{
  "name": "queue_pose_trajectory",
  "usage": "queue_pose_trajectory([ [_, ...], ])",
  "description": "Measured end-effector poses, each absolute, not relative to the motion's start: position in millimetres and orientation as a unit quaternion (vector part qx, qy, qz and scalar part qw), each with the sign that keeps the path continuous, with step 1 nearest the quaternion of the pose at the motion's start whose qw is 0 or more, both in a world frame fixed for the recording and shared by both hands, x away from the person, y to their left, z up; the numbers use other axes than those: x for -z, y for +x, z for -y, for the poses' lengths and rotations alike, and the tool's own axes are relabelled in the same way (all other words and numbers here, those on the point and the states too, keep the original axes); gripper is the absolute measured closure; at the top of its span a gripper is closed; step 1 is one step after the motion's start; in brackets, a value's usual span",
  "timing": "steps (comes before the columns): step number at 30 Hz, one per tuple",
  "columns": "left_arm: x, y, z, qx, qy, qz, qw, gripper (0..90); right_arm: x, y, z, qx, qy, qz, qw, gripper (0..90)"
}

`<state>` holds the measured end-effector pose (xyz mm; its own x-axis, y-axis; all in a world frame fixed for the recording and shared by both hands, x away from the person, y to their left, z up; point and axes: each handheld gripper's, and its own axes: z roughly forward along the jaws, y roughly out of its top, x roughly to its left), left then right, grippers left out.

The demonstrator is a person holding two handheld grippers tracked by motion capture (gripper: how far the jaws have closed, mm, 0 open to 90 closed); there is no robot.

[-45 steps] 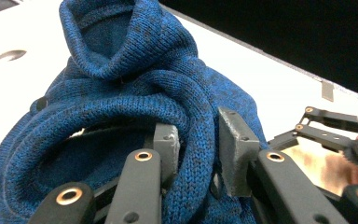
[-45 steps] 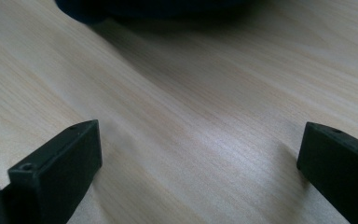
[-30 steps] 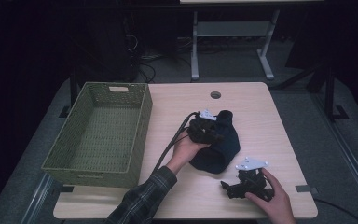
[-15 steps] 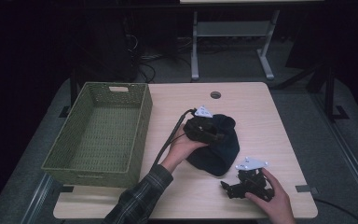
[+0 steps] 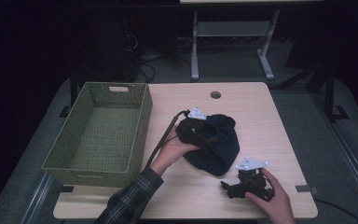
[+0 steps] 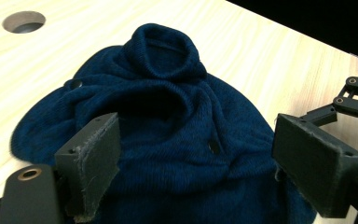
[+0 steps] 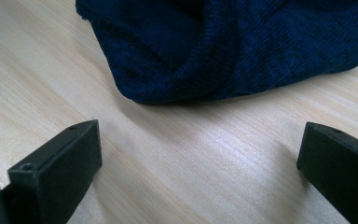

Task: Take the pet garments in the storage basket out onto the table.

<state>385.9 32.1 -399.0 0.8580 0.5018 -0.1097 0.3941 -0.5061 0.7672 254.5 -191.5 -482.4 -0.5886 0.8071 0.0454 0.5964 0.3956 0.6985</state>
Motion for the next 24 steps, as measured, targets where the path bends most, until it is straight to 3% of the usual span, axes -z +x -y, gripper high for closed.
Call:
queue_pose_trajectory([
  [24, 403.7, 348.4, -71.4, -0.079, 0.858, -0.274, 0.429, 14.5, 482.4, 254.6, 191.6, -0.345, 0.426, -0.822, 0.153, 0.0],
])
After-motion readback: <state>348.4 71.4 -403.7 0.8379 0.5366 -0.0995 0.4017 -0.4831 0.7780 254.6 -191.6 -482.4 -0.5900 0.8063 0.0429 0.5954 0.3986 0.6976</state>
